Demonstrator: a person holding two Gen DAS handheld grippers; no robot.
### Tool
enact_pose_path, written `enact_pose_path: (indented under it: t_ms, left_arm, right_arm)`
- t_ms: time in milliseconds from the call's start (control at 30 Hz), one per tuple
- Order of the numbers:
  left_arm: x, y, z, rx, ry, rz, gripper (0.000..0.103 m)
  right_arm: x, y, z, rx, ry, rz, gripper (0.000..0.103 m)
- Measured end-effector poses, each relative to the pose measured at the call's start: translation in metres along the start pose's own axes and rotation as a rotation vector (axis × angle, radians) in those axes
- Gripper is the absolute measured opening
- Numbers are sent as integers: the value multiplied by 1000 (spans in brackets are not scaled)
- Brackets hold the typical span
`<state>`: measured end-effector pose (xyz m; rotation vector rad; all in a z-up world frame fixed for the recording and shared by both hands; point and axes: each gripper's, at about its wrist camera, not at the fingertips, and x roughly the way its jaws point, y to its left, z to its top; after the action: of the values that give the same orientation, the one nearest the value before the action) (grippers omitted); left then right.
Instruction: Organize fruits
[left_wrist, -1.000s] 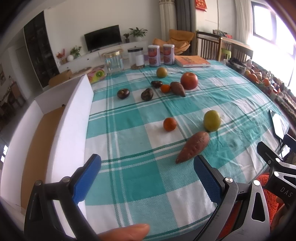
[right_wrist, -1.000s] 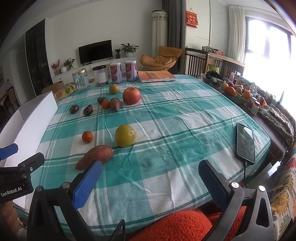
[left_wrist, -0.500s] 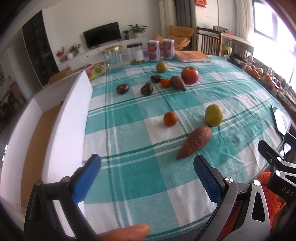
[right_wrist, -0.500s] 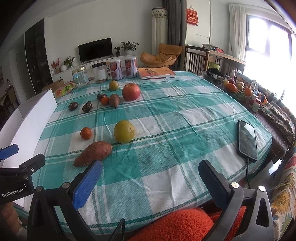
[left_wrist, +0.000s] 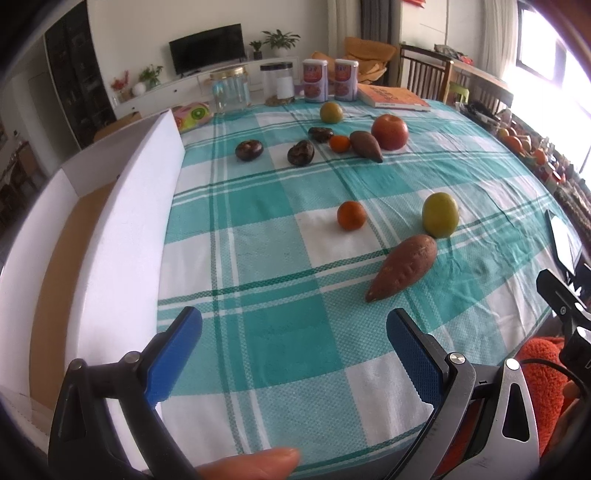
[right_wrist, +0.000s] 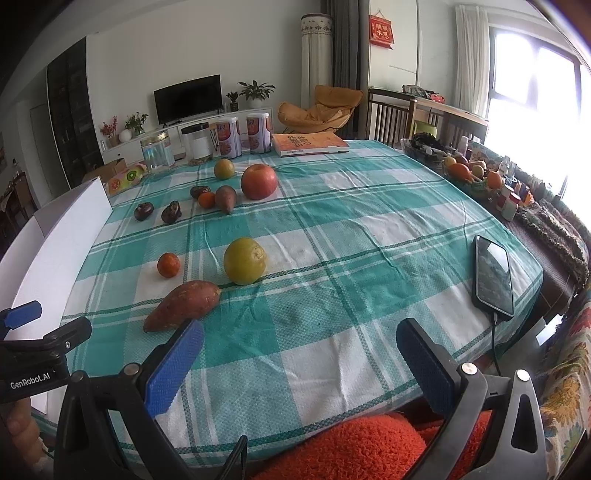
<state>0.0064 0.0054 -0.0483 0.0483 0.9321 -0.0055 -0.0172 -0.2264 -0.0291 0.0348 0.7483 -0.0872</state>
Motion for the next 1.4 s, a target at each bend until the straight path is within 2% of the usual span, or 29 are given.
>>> enact_pose_path:
  t_ms: [200,400,567,733,867,1033,1167,1233,1400]
  left_arm:
    - [30,-7,-13,53,96,-83,101]
    - [60,-21,-27,124,165,-66,101]
    - [64,-16,-26,93,166,-93,103]
    - [64,-15,-28,100,127,-92,103]
    - [67,-14,-24,93,126,-85,103]
    - [70,-13,-22,94,79,-93,103]
    - [73,-14,-15,99,115,-103,100]
    - [71,-19,-8,133,119,-162,100]
    - [60,-46,19,233,64,-331,100]
  right_arm:
    - [4,-3,-1,16,13,5,103]
    - [8,-8,-3,29,22,3,103]
    - [15,-14,-7,56,26,-2,103]
    - [20,-13,-11,57,34,5,103]
    - [21,-11,-12,51,29,7,103]
    - [22,-14,-14,62,37,10,103]
    - [23,-13,-15,55,43,7,103]
    - [24,-12,-16,48,43,4,103]
    - [24,-12,-16,51,45,4,103]
